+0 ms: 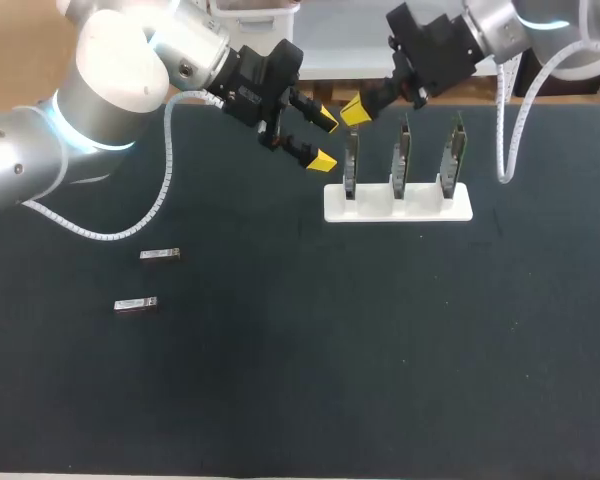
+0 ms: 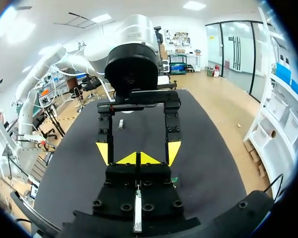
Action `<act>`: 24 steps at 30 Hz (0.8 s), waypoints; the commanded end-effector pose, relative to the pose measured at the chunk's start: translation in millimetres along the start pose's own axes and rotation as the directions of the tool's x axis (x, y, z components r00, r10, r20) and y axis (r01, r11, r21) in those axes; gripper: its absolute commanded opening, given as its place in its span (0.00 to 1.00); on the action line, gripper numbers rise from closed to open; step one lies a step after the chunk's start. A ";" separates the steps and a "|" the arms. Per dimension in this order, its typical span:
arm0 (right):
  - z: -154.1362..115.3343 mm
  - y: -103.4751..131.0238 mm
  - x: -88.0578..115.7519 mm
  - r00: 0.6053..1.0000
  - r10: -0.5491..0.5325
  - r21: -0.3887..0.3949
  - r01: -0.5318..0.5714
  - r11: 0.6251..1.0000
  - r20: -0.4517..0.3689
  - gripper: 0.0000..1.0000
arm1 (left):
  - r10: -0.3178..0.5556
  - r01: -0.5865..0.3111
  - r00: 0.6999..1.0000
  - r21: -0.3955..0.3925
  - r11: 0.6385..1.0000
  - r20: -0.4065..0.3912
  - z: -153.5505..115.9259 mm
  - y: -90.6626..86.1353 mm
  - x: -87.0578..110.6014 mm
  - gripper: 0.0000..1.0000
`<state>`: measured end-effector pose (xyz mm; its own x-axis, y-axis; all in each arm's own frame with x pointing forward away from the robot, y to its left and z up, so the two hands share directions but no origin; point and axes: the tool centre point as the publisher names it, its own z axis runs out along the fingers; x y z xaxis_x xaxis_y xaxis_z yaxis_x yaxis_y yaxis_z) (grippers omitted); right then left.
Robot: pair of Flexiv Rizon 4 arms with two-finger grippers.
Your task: Pick up the optical module with the left hand, and insert it into the network port with the right hand.
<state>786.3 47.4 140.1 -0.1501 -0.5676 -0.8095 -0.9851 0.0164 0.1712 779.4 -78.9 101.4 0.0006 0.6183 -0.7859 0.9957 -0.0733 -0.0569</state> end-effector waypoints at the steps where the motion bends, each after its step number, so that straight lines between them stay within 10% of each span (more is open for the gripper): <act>1: 2.7 -3.0 4.9 1.000 0.004 -0.006 -0.004 1.000 0.003 0.00 | -0.003 0.003 1.000 0.004 1.000 -0.006 -0.3 1.7 -1.1 1.00; 24: -5.2 -1.8 -8.2 0.999 -0.037 0.011 0.036 0.999 0.033 0.00 | -0.003 0.003 1.000 0.004 1.000 -0.006 -0.3 1.7 -1.1 1.00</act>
<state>791.6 46.8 149.5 -0.1162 -0.5388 -0.8344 -0.9905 0.0002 0.1378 779.4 -78.9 101.4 0.0006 0.6183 -0.7859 0.9957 -0.0733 -0.0569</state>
